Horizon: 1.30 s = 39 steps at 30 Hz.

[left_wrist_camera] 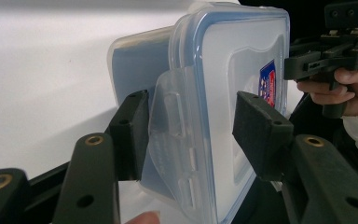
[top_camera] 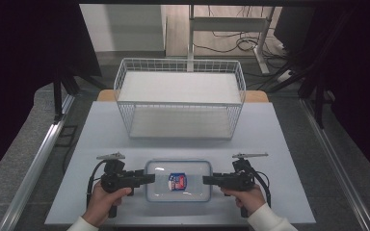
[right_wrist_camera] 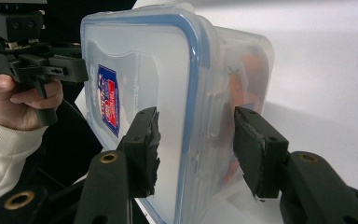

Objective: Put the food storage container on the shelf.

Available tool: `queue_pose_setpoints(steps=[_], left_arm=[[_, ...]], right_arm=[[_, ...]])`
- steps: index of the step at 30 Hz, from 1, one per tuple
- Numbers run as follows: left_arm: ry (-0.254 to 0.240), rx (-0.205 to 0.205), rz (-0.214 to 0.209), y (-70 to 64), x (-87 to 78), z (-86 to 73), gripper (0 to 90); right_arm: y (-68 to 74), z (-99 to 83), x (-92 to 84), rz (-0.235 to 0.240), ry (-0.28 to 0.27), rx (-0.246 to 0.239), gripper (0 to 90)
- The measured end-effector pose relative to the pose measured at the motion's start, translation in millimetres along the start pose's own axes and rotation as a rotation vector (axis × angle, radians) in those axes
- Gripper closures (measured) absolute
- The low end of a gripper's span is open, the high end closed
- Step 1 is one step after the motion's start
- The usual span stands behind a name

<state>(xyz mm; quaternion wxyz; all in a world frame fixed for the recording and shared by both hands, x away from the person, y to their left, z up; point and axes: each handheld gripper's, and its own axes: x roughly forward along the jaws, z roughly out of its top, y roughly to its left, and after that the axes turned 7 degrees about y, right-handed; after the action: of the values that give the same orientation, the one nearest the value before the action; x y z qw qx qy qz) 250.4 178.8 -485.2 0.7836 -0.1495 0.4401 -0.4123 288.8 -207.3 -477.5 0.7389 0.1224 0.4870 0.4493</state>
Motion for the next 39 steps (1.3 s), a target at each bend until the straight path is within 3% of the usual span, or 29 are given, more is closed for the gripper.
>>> queue_pose_setpoints(steps=[24,34,39], left_arm=[[-0.011,0.029,-0.006,-2.5,-2.8,17.2,48.3],[-0.011,0.039,-0.007,13.4,3.2,40.3,48.1],[-0.021,0.047,-0.03,33.1,11.8,67.5,48.6]], right_arm=[[6.1,14.3,-11.8,-0.032,-0.028,-0.065,51.6],[-3.7,36.0,-7.7,-0.052,-0.039,-0.086,51.7],[-15.2,56.5,-6.0,-0.067,-0.055,-0.099,51.7]])
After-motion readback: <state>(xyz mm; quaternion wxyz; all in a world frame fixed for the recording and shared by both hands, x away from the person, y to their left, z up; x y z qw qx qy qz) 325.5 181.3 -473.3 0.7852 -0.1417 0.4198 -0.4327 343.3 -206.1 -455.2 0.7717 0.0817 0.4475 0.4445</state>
